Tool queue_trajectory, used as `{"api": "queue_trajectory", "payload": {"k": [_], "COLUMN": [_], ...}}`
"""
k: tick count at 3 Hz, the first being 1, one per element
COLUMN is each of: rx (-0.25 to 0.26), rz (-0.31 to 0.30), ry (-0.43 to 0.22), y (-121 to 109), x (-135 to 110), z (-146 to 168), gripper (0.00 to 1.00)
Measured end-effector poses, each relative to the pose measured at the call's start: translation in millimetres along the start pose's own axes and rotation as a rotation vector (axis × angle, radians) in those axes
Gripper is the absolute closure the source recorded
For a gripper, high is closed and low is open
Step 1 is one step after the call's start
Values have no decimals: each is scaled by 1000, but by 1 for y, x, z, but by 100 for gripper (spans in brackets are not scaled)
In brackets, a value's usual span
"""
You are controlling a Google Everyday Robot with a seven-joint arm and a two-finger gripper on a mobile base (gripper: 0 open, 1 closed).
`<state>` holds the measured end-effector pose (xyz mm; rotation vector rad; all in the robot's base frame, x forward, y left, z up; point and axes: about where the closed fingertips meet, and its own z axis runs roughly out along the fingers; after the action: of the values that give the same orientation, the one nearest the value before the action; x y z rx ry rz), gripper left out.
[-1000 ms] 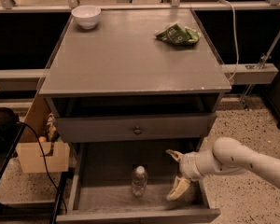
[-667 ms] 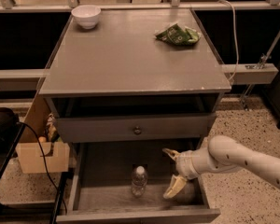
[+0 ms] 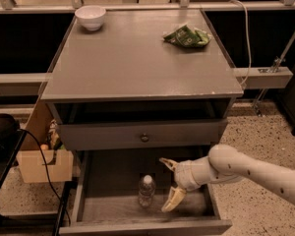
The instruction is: Pick water bottle from middle drawer and place on counter
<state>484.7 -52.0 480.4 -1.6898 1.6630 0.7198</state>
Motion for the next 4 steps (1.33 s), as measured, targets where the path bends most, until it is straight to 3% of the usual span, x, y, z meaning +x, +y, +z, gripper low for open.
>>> {"api": "queue_trajectory", "payload": {"k": [2,4], "rx": [-27,-95], "rz": [-20,13], "ry": [-16,-69], "y": [10,20], "x": [-11,6], "z": [14,63], "gripper": [0,0]}}
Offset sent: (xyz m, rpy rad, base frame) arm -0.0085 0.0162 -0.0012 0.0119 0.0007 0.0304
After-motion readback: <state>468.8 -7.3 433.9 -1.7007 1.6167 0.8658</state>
